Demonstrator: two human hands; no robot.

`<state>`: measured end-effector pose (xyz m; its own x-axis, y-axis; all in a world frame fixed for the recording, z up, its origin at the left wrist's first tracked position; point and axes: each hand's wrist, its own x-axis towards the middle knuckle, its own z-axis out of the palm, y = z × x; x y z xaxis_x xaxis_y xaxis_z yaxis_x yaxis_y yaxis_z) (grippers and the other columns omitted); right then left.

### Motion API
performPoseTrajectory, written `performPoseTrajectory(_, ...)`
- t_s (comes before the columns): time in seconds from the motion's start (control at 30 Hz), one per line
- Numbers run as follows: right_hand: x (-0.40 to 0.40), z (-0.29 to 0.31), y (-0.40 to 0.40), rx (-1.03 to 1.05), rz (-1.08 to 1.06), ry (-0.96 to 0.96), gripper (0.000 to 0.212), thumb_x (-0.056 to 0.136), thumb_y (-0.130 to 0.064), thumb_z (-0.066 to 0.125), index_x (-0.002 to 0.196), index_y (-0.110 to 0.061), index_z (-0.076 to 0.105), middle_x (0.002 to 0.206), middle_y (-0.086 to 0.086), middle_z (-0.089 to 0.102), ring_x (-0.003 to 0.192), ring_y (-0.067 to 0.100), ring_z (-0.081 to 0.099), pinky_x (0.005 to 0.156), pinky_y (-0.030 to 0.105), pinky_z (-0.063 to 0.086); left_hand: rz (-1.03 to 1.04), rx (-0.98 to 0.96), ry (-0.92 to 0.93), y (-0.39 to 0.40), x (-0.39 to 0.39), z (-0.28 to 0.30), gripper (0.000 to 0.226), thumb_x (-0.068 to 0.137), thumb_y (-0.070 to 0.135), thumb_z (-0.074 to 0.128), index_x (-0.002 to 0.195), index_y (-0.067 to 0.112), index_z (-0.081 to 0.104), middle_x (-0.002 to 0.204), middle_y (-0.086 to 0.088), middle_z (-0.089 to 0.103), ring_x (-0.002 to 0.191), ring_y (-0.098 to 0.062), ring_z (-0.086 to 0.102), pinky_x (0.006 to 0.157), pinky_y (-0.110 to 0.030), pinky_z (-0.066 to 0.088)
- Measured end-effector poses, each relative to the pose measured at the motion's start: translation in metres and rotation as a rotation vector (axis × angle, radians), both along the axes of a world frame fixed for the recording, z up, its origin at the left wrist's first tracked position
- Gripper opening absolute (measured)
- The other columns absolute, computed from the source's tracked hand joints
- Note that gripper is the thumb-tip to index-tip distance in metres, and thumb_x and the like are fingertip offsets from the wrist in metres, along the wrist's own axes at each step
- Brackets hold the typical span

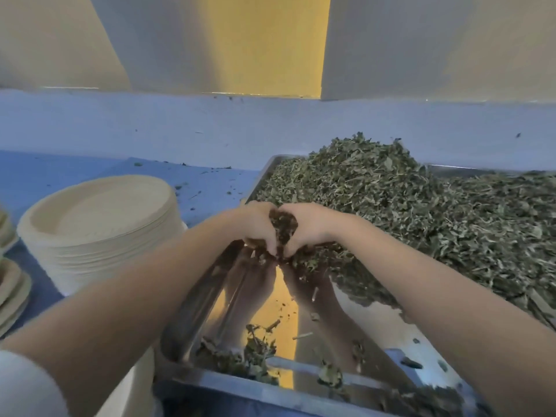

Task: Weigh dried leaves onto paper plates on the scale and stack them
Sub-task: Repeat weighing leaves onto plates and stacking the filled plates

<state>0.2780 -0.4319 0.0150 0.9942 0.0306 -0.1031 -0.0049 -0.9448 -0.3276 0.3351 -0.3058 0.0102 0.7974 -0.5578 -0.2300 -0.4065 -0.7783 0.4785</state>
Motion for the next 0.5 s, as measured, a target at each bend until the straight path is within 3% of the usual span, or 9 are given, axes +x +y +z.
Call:
performPoseTrajectory(0.07, -0.006, 0.006, -0.005, -0.147, 0.004, 0.008, 0.106, 0.060, -0.040, 0.085, 0.147, -0.021, 0.027, 0.132, 0.006, 0.044, 0.111, 0.024, 0.053, 0.083, 0.030, 0.048, -0.021, 0.014, -0.046, 0.004, -0.001, 0.006, 0.100, 0.062, 0.007, 0.083, 0.145, 0.019, 0.029, 0.136, -0.011, 0.035, 0.097, -0.025, 0.056, 0.046, -0.023, 0.053)
performPoseTrajectory(0.13, -0.009, 0.006, -0.002, -0.177, -0.055, 0.102, 0.107, 0.062, -0.041, 0.083, 0.148, -0.023, 0.021, 0.127, 0.008, 0.041, 0.096, 0.023, 0.059, 0.068, 0.031, 0.055, -0.033, 0.051, -0.044, 0.001, -0.004, 0.008, 0.109, 0.063, 0.003, 0.082, 0.150, 0.022, 0.018, 0.140, -0.012, 0.031, 0.091, -0.025, 0.058, 0.044, -0.023, 0.052)
performPoseTrajectory(0.17, -0.009, 0.005, 0.002, -0.096, -0.078, 0.159, 0.099, 0.065, -0.035, 0.081, 0.146, -0.020, 0.026, 0.121, 0.006, 0.044, 0.085, 0.019, 0.061, 0.057, 0.028, 0.055, -0.029, 0.067, -0.009, -0.002, -0.008, 0.008, 0.107, 0.065, 0.001, 0.079, 0.150, 0.020, 0.017, 0.139, -0.012, 0.034, 0.087, -0.025, 0.060, 0.045, -0.023, 0.054)
performPoseTrajectory(0.23, -0.005, -0.001, 0.009, 0.062, -0.083, 0.179, 0.068, 0.068, -0.024, 0.079, 0.126, -0.012, 0.046, 0.109, 0.004, 0.056, 0.072, 0.013, 0.059, 0.044, 0.021, 0.049, -0.018, 0.067, 0.091, -0.009, -0.013, 0.005, 0.082, 0.071, -0.006, 0.072, 0.142, 0.007, 0.034, 0.131, -0.016, 0.046, 0.084, -0.027, 0.065, 0.048, -0.024, 0.055)
performPoseTrajectory(0.3, -0.003, -0.004, 0.013, 0.101, -0.059, 0.128, 0.042, 0.069, -0.019, 0.079, 0.103, -0.013, 0.056, 0.095, 0.002, 0.061, 0.063, 0.006, 0.054, 0.041, 0.018, 0.043, 0.005, 0.039, 0.180, -0.011, -0.017, 0.003, 0.052, 0.075, -0.013, 0.066, 0.124, -0.007, 0.051, 0.115, -0.022, 0.059, 0.088, -0.033, 0.068, 0.054, -0.027, 0.058)
performPoseTrajectory(0.33, -0.005, -0.005, 0.014, 0.105, -0.050, 0.096, 0.040, 0.068, -0.018, 0.079, 0.101, -0.014, 0.056, 0.093, 0.002, 0.061, 0.061, 0.003, 0.052, 0.042, 0.019, 0.042, 0.025, 0.006, 0.204, -0.009, -0.020, 0.004, 0.048, 0.076, -0.014, 0.065, 0.122, -0.009, 0.052, 0.112, -0.024, 0.060, 0.086, -0.033, 0.068, 0.058, -0.030, 0.058)
performPoseTrajectory(0.43, -0.013, -0.006, 0.014, 0.249, -0.078, -0.016, 0.064, 0.068, -0.012, 0.078, 0.126, -0.013, 0.051, 0.093, 0.001, 0.060, 0.060, 0.002, 0.053, 0.039, 0.017, 0.042, 0.080, -0.182, 0.276, 0.001, -0.026, 0.004, 0.074, 0.076, -0.019, 0.060, 0.141, 0.000, 0.031, 0.123, -0.020, 0.046, 0.067, -0.025, 0.063, 0.052, -0.027, 0.057)
performPoseTrajectory(0.5, -0.021, -0.001, 0.013, 0.364, -0.098, -0.058, 0.077, 0.069, -0.005, 0.075, 0.139, -0.013, 0.043, 0.083, -0.003, 0.057, 0.049, 0.002, 0.057, 0.037, 0.016, 0.042, 0.089, -0.313, 0.327, 0.009, -0.034, 0.009, 0.082, 0.077, -0.021, 0.058, 0.146, 0.005, 0.025, 0.136, -0.019, 0.037, 0.072, -0.024, 0.062, 0.055, -0.027, 0.058)
